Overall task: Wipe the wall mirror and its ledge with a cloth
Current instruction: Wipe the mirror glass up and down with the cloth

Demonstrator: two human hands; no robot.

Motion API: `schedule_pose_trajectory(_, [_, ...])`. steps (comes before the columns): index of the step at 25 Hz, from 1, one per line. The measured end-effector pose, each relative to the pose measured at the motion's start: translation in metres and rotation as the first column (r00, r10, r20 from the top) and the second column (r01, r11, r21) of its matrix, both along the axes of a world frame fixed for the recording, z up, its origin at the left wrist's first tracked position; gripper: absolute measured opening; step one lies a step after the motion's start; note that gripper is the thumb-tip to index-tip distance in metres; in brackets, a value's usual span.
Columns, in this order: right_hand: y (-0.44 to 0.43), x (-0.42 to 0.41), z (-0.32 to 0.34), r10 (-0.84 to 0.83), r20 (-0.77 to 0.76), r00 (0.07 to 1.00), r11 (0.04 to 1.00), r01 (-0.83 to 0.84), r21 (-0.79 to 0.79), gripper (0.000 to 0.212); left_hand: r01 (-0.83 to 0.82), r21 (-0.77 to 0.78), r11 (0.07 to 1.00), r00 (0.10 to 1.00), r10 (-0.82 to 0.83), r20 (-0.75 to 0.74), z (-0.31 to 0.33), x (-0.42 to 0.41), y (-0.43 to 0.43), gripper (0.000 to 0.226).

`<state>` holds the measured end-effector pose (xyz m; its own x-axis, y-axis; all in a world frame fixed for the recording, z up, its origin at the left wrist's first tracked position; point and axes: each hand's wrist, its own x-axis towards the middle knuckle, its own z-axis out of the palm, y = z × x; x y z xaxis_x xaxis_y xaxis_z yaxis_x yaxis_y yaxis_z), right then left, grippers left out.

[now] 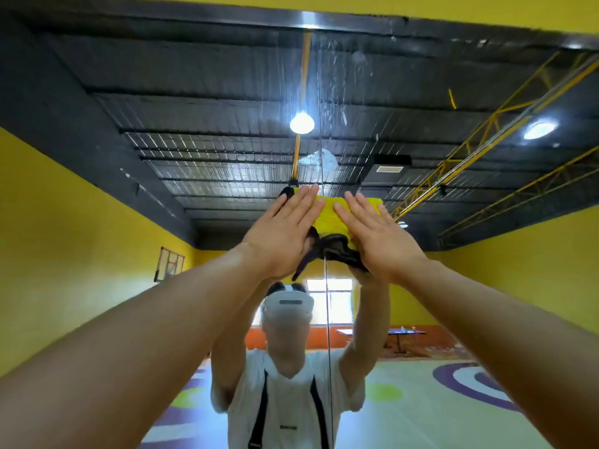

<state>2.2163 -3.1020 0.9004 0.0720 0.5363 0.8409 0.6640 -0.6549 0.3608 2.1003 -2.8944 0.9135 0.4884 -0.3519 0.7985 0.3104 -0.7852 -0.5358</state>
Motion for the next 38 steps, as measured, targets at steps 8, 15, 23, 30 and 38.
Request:
schedule_pose_trajectory(8, [0.018,-0.035,0.022,0.176,-0.271,0.946,0.970,-0.120,0.212,0.051,0.247,-0.393,0.886,0.898,-0.362,-0.251,0.013,-0.022,-0.003,0.073])
schedule_pose_trajectory(15, [0.059,-0.010,-0.009,-0.011,0.003,1.000,0.915,0.009,0.403,0.064,0.296,-0.388,0.873,0.927,-0.164,0.338,-0.029,0.035,-0.038,0.062])
schedule_pose_trajectory(23, [0.017,0.031,0.001,0.053,0.219,0.974,0.964,-0.107,0.243,0.060,0.204,-0.320,0.925,0.906,-0.054,0.420,-0.031,0.068,-0.057,0.065])
schedule_pose_trajectory(30, [-0.022,0.063,0.003,0.102,0.273,0.957,0.955,-0.172,0.244,0.056,0.180,-0.363,0.914,0.914,-0.020,0.405,-0.029,0.088,-0.100,0.064])
schedule_pose_trajectory(38, [-0.064,0.091,-0.017,0.143,0.227,0.963,0.936,-0.206,0.287,0.055,0.172,-0.319,0.932,0.907,-0.023,0.420,-0.044,0.118,-0.144,0.061])
